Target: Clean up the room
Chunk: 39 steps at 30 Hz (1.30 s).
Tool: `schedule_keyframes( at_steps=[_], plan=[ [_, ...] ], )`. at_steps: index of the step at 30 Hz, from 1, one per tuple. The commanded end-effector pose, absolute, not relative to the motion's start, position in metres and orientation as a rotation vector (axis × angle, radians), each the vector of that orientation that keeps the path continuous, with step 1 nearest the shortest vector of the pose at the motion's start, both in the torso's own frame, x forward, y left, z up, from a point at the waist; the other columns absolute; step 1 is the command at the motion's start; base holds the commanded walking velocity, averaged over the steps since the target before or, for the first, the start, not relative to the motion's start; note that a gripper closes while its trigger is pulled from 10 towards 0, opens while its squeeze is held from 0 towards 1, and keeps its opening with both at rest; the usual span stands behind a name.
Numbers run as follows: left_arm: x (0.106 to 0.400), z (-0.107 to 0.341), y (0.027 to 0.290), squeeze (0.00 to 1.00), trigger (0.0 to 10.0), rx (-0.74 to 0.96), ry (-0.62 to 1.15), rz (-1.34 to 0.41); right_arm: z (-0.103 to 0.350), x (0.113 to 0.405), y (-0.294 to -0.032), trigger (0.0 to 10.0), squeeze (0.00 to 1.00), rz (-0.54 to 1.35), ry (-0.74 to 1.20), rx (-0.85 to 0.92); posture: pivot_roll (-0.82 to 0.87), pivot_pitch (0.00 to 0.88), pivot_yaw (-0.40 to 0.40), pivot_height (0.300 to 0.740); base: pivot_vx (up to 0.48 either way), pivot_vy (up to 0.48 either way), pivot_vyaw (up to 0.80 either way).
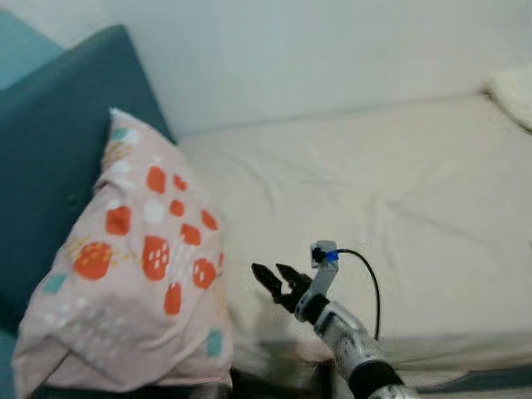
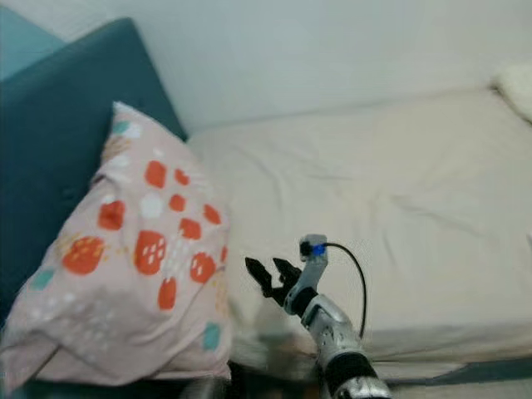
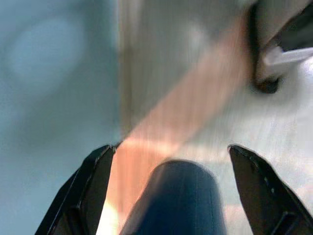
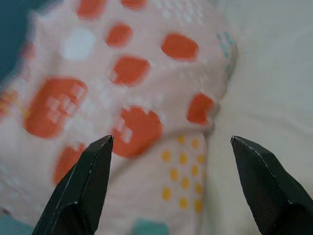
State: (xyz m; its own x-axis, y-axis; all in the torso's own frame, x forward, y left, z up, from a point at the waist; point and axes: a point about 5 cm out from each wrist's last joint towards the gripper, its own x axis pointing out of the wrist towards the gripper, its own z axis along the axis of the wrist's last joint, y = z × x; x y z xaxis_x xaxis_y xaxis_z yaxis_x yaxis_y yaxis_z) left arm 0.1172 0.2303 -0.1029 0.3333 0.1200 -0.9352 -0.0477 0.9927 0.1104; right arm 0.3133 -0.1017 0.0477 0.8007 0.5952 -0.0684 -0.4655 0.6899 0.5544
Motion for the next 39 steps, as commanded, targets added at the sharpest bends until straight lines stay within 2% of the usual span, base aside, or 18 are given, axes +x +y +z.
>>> schedule_keyframes(
  at_steps=[1,4,9,12,18,22,24,26,28,32,34,39],
  plan=[
    [0.112,-0.103,0.236,0.0,10.0,0.088,1.243,0.111,0.044,0.31,-0.093,10.0,0.0,0.601,0.27,0.58,-0.08,0.173,0.121,0.599,0.0,0.0,0.78],
    [0.112,-0.103,0.237,0.0,10.0,0.097,1.243,0.106,0.036,0.31,-0.097,10.0,0.0,0.531,0.315,0.555,-0.08,0.175,0.123,0.599,0.0,0.0,0.8],
    [0.112,-0.102,0.24,0.0,10.0,0.109,1.245,0.098,0.031,0.312,-0.105,10.0,0.0,0.438,0.349,0.552,-0.07,0.192,0.131,0.599,0.0,0.0,0.0],
    [0.112,-0.102,0.241,0.0,10.0,0.112,1.246,0.096,0.033,0.313,-0.106,10.0,0.0,0.443,0.342,0.551,-0.07,0.197,0.132,0.599,0.0,0.0,0.0],
    [0.106,-0.103,0.244,0.0,10.0,0.129,1.261,0.084,0.049,0.323,-0.117,10.0,0.0,0.464,0.247,0.6,-0.06,0.23,0.136,0.569,0.0,0.0,0.0],
    [0.106,-0.102,0.245,0.0,10.0,0.128,1.259,0.085,0.051,0.325,-0.12,10.0,0.0,0.457,0.227,0.606,-0.05,0.24,0.136,0.569,0.0,0.0,0.0],
    [0.112,-0.1,0.248,0.0,10.0,0.126,1.23,0.086,0.06,0.331,-0.13,10.0,0.0,0.438,0.175,0.634,-0.01,0.304,0.13,0.569,0.0,0.0,0.0],
    [0.116,-0.098,0.25,0.0,10.0,0.127,1.209,0.084,0.064,0.334,-0.135,10.0,0.0,0.436,0.16,0.646,0.0,0.32,0.134,0.569,0.0,0.0,0.0],
    [0.126,-0.093,0.254,0.0,10.0,0.118,1.157,0.09,0.083,0.342,-0.138,10.0,0.0,0.516,0.071,0.71,0.06,0.356,0.157,0.569,0.0,0.0,0.0],
    [0.13,-0.09,0.257,0.0,10.0,0.115,1.123,0.087,0.099,0.348,-0.138,10.0,0.0,0.588,-0.004,0.768,0.08,0.377,0.164,0.569,0.0,0.0,0.0],
    [0.133,-0.086,0.264,0.0,10.0,0.109,1.087,0.093,0.117,0.359,-0.133,10.0,0.0,0.653,-0.026,0.801,0.14,0.417,0.185,0.569,0.0,0.0,0.0],
    [0.127,-0.085,0.271,0.0,10.0,0.104,1.068,0.102,0.124,0.369,-0.118,10.0,0.0,0.644,0.029,0.737,0.19,0.456,0.188,0.569,0.0,0.0,0.0]
  ],
)
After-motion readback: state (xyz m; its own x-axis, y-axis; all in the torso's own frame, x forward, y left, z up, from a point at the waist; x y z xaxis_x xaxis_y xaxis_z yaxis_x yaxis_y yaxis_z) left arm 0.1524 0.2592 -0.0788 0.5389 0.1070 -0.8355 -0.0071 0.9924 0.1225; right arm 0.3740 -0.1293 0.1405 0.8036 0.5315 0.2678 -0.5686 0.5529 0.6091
